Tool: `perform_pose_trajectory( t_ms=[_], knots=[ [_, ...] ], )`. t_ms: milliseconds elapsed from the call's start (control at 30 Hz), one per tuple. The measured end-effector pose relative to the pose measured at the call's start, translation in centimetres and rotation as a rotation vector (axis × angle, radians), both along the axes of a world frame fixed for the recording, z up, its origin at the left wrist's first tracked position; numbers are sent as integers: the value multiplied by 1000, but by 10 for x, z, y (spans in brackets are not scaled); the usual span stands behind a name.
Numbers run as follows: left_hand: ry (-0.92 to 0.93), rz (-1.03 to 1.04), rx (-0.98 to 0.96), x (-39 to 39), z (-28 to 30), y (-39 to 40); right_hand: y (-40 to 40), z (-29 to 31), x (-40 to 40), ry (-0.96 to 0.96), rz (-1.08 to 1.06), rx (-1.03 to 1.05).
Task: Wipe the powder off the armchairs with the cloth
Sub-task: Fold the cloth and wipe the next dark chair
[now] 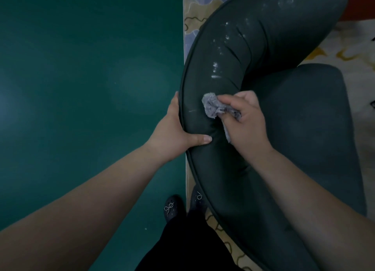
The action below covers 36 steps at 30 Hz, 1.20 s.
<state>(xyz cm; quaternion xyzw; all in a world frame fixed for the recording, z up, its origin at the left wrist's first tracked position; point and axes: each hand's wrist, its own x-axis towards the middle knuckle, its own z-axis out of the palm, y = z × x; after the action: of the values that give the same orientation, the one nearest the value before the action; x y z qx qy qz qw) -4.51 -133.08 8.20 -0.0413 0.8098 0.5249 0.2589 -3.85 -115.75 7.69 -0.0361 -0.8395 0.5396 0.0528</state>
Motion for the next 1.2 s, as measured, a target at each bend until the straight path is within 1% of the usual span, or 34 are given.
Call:
perform_pose_trajectory(
  t_ms=[100,133,200,267,333,367,467,533,633,700,767,833,900,967,1033,1100,1133,1200],
  knots=[
    [11,47,-13,9,1,1,-7,10,-31,-48,-32,70],
    [21,57,-14,12,2,2,-12,15,-40,-72,-14,83],
    [20,64,-23,17,2,2,-22,20,-40,-51,96,102],
    [17,66,-68,21,3,2,-27,19,-20,21,257,132],
    [18,72,-95,24,4,1,-28,18,-4,41,351,178],
    [12,68,-98,26,5,1,-28,17,-7,55,340,204],
    [8,41,-69,25,7,-2,-30,17,-39,73,217,257],
    [10,25,-53,23,8,-5,-32,15,-48,66,168,245],
    [8,5,-78,20,11,-6,-25,11,-16,109,191,186],
    [28,2,-83,17,12,-5,-21,10,7,98,172,112],
    [47,4,-79,13,13,-3,-20,7,2,107,96,90],
    [48,2,-84,8,13,-2,-20,1,-28,132,-21,78],
    [48,-4,-94,0,16,-1,-14,-2,-63,72,-159,-7],
    [57,-13,-107,-10,19,0,-6,-4,-73,4,-239,-59],
    [83,-30,-120,-23,23,2,-4,-8,-53,-8,-233,-49],
    [123,-61,-136,-39,25,3,-10,-7,-31,33,-165,-33],
    [142,-89,-148,-47,25,4,-12,-6,-30,70,-123,-10],
    [165,-166,-171,-61,24,5,-11,-5,-55,120,-60,63]
  ],
)
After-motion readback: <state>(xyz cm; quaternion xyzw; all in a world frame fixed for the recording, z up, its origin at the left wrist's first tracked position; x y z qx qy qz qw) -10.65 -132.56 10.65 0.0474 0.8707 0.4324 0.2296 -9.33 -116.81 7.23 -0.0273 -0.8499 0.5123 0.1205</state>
